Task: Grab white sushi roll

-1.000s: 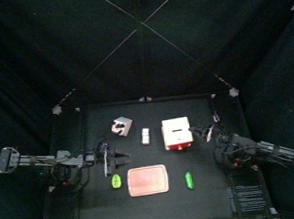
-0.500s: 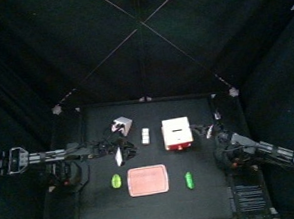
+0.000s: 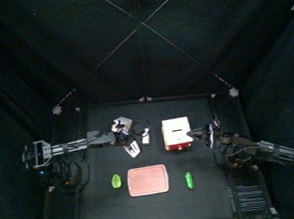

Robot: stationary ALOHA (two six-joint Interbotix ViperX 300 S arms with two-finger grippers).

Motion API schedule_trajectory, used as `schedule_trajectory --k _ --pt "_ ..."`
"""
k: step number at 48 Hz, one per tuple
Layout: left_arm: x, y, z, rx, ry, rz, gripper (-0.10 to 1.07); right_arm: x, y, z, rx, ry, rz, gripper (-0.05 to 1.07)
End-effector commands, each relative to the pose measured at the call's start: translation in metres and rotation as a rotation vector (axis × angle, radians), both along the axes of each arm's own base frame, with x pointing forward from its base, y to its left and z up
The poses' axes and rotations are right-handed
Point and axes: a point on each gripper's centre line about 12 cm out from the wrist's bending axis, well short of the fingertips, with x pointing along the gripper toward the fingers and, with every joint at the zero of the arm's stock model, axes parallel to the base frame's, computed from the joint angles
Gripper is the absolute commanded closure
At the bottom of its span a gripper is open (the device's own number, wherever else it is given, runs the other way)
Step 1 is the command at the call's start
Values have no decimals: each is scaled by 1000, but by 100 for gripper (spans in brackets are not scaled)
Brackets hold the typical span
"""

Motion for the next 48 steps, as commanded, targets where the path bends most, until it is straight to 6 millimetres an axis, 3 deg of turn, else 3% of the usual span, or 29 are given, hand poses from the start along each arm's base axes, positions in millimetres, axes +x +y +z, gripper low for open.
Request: schedule_trajectory --k 1,10,20,27,48 --pt "11 15 10 91 87 69 24 2 8 13 -51 -53 65 56" --pt "45 21 -4 184 143 195 24 1 14 17 -73 -87 109 56" --pt "74 28 -50 173 242 305 24 1 16 17 -80 -94 123 56" --pt "87 34 -65 158 253 344 24 1 17 17 -80 -96 127 56" --pt "82 48 -94 94 274 569 23 -1 19 17 -82 -108 138 56"
